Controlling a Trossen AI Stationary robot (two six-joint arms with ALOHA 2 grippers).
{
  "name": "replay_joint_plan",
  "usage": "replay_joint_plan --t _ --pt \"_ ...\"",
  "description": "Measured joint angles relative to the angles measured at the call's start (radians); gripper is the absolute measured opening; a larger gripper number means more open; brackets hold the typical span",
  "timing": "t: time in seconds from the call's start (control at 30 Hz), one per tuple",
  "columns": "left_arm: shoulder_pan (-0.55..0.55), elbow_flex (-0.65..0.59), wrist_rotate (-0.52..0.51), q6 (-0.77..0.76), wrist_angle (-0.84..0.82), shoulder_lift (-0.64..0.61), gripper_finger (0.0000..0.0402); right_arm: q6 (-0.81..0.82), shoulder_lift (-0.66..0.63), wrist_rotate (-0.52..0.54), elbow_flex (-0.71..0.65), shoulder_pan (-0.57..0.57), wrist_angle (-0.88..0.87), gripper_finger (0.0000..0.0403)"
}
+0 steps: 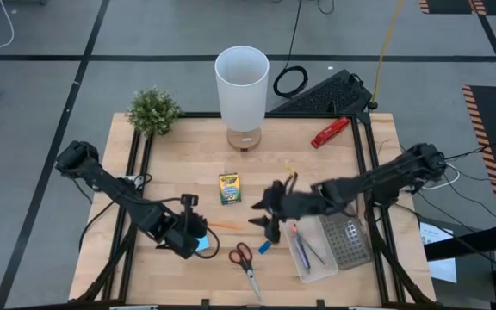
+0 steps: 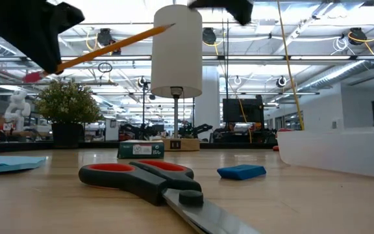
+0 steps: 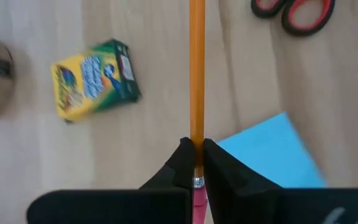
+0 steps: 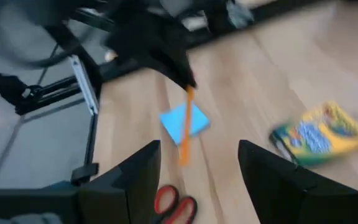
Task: Pack school essentials
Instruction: Put the yellow pencil into the supplies box
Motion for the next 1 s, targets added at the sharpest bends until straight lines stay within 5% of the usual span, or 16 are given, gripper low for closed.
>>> replay_joint_plan --t 0.2,0.63,1.0 --pt "0.045 0.0 -0.078 0.203 0.003 0.004 0.002 0.059 0.034 -0.093 0.0 -0.092 -0.062 0.021" --pt "0.079 0.001 -0.201 0.496 0.0 0.016 0.0021 0.074 0.245 -0.405 0.0 -0.196 0.191 0.021" --pt "0.095 0.001 -0.344 0.622 0.006 0.016 0.0021 0.062 0.256 -0.425 0.0 -0.225 0.195 0.0187"
